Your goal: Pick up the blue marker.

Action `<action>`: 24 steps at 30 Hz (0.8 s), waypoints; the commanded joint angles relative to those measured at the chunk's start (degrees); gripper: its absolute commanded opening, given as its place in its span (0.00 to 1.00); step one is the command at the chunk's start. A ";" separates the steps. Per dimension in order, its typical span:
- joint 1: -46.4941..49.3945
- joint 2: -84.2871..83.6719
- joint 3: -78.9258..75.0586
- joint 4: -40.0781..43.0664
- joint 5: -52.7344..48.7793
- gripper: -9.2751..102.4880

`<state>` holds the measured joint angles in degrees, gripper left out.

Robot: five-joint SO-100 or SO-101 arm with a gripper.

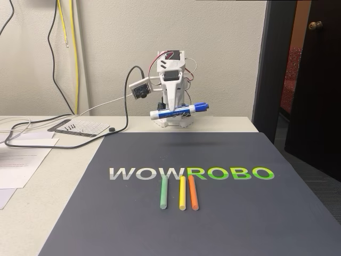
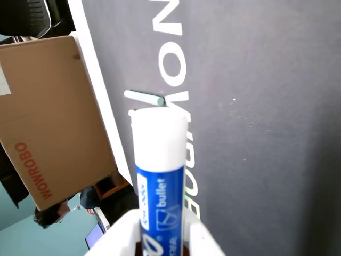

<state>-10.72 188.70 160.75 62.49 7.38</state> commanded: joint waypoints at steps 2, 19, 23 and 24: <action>0.53 3.16 0.62 -1.76 -1.05 0.08; 0.35 3.16 7.38 -10.72 -1.14 0.08; 0.53 3.16 8.79 -11.87 -1.23 0.08; 0.53 3.16 9.14 -11.95 -1.41 0.08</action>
<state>-10.55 188.70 169.63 51.77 6.50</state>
